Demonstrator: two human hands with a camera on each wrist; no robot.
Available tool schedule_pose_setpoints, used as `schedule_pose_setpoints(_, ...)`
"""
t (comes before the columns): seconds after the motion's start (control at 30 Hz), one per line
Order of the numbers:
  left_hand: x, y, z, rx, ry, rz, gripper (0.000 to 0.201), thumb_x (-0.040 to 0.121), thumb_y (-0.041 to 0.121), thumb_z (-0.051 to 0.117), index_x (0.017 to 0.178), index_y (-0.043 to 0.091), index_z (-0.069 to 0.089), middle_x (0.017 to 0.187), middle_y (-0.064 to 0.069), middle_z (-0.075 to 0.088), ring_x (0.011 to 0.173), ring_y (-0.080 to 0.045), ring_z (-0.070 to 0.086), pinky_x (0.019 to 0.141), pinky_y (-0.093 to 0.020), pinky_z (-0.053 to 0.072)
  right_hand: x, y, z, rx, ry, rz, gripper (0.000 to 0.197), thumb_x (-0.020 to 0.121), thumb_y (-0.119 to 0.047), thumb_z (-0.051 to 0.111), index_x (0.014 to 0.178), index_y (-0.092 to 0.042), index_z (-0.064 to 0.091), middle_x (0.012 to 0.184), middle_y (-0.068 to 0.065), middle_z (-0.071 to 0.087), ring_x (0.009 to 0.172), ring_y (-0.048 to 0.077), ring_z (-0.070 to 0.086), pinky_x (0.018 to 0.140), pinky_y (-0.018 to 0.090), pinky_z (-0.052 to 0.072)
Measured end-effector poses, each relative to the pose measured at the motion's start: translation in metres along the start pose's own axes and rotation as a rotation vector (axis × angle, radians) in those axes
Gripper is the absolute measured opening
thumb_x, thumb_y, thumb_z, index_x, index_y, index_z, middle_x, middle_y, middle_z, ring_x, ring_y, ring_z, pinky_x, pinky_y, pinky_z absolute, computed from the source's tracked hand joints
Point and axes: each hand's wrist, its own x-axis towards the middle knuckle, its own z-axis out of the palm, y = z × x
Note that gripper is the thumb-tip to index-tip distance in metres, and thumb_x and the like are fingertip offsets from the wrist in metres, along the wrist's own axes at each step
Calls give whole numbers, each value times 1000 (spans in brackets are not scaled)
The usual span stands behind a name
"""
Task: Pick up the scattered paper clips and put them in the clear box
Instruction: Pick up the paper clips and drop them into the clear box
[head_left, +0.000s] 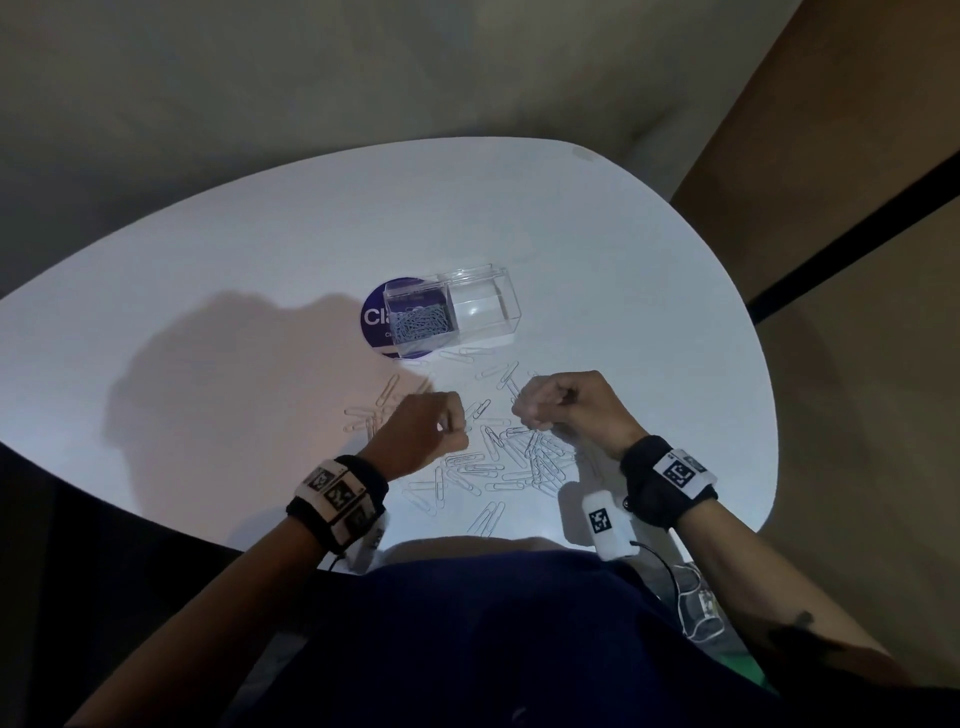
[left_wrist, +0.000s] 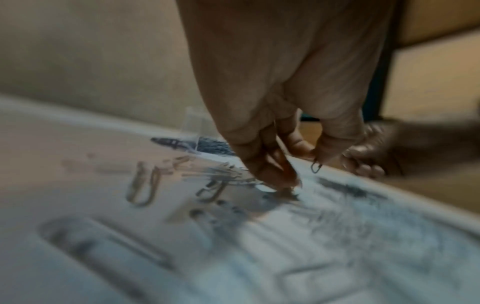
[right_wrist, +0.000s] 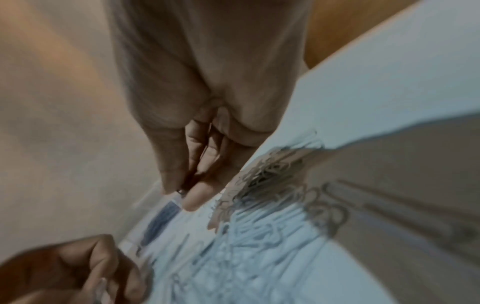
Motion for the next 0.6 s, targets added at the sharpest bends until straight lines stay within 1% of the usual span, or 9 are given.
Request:
schedule_pose_setpoints(0.07,5,6,-5,-225,5,-119,12,70,10,70,75,16,61,73,-3,71,66,-15,66,63,-32,54,-1,-1,1,216,-38,1,11,83,16,66,90,8,68,68,10,66,64,25,55,69,42,39)
schedule_pose_setpoints(0.13,12,11,-7,-426,-6,-181,16,69,8,60,83,14,64,68,-6,69,60,-21,64,56,-30,53,1,-2,1,287,-34,44,27,85,17,62,112,14,63,76,16,66,65,26,57,73,41,44)
schedule_pose_setpoints(0.17,16,13,-7,-485,1,-206,20,69,9,56,85,12,66,64,-6,66,56,-20,59,53,-28,49,1,-4,1,294,-40,61,28,86,15,60,113,14,64,84,21,65,65,25,56,73,39,45)
schedule_pose_setpoints(0.23,25,18,-5,-520,13,-263,17,69,15,55,80,11,67,60,-4,57,54,-17,48,50,-25,38,2,-6,2,290,-36,85,18,86,10,57,99,11,69,93,27,64,63,21,52,71,38,43)
schedule_pose_setpoints(0.3,32,19,1,-391,33,-233,11,75,21,62,74,11,65,65,1,58,57,-14,48,53,-25,35,3,-7,6,203,-8,99,14,86,7,63,79,-1,71,87,24,68,58,20,49,64,35,40)
schedule_pose_setpoints(0.37,35,16,10,-119,95,-92,16,83,21,68,73,12,60,68,5,60,61,-10,51,58,-22,36,5,-4,11,-63,18,28,12,80,-6,76,71,-13,72,89,26,69,62,23,49,60,33,41)
schedule_pose_setpoints(0.43,35,14,18,35,162,25,16,83,22,70,76,13,59,70,6,60,62,-9,50,60,-23,36,9,3,13,-384,55,-67,10,76,-14,81,72,-19,73,86,15,71,67,20,56,68,32,50)
schedule_pose_setpoints(0.53,38,13,23,276,169,78,18,81,24,72,91,11,63,84,-1,66,72,-19,58,66,-31,45,11,6,17,-671,26,-192,10,77,-11,77,73,-16,70,79,0,68,73,16,62,75,34,53)
schedule_pose_setpoints(0.6,39,15,25,401,169,86,14,79,18,72,85,9,65,78,-6,66,67,-25,60,61,-36,48,12,4,20,-806,-25,-218,10,76,-9,78,80,-14,71,81,-7,66,75,15,60,75,33,52)
